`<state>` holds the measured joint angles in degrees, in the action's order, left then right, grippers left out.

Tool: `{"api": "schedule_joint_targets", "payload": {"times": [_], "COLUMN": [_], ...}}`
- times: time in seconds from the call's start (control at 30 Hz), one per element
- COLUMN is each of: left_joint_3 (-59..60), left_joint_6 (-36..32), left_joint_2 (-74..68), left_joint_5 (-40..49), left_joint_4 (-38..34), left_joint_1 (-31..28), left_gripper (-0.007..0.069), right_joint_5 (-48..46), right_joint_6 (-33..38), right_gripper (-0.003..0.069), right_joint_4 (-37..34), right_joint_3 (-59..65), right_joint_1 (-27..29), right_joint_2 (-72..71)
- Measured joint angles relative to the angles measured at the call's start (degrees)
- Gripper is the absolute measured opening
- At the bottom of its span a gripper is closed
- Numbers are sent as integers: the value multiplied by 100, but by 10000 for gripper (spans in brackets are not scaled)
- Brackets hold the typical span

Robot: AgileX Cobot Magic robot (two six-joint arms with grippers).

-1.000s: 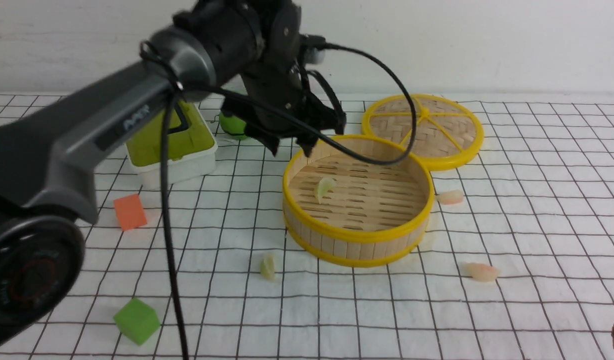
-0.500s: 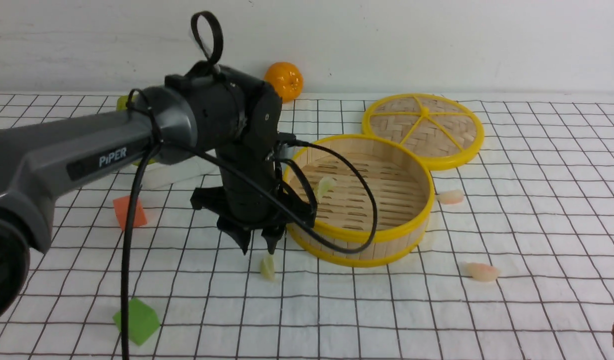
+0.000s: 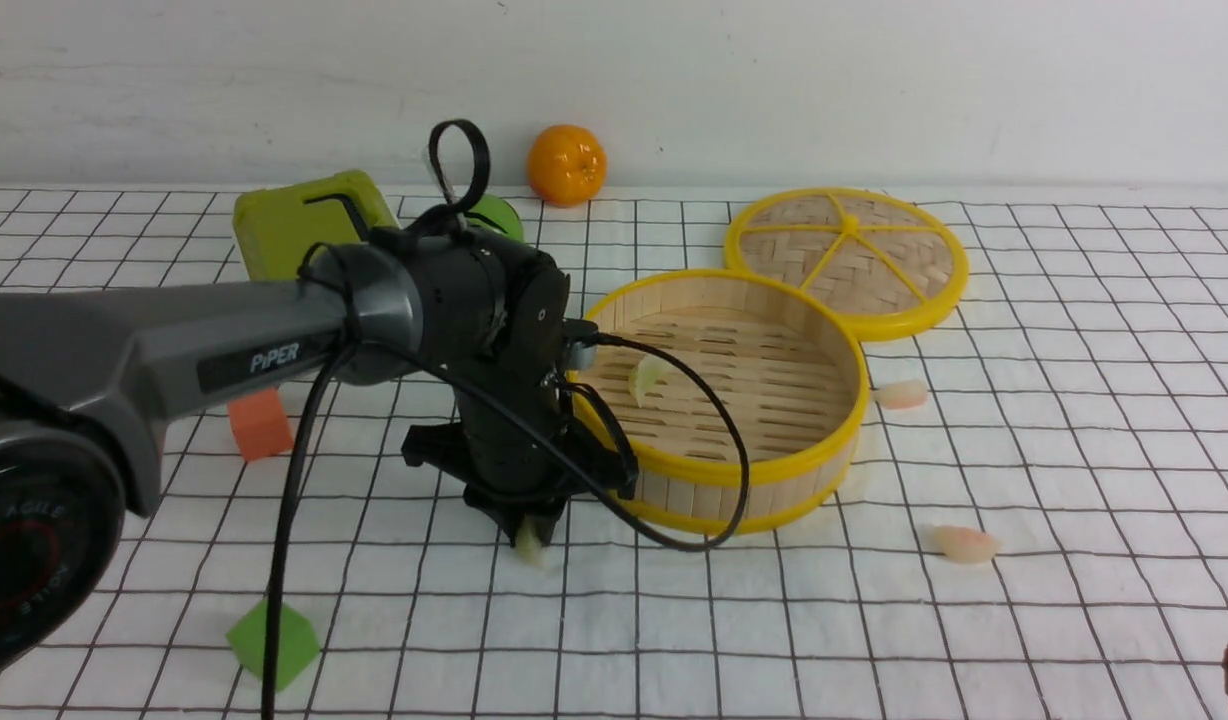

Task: Put the dumplings into the steamer on the table with the white tablecloth.
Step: 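Reach for and grasp a dumpling on the table with the left gripper, then place the dumpling into the bamboo steamer basket with the left gripper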

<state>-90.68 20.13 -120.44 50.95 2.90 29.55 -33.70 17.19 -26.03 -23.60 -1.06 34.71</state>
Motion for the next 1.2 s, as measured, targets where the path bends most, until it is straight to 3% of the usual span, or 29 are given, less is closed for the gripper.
{"api": "schedule_joint_targets", "payload": {"times": [0.23,0.5,0.87,1.0,1.13,1.2], "left_joint_3": [-857,-2128,-2577,-2595,-2654,-2721], "left_joint_6": [-717,-1753,-1823,-1966,-2168,-2189], "left_joint_2": [697,210,-1212,-1364,-1376,-1351], "left_joint_5": [340,-629,-876,-1090,-1123,-1008], "left_joint_4": [-442,-1628,-1109,-1036,-1088,-1106], "left_joint_1": [0,12,12,12,12,12], "left_gripper": [138,138,140,236,405,433], "right_joint_5": [17,26,26,67,135,102], "right_joint_6": [0,0,0,0,0,0], "right_gripper": [66,72,76,76,80,83], "right_joint_4": [0,0,0,0,-37,-38], "right_joint_3": [0,0,0,67,268,277], "right_joint_1": [0,0,0,0,0,0], "right_joint_2": [0,0,0,0,0,0]}}
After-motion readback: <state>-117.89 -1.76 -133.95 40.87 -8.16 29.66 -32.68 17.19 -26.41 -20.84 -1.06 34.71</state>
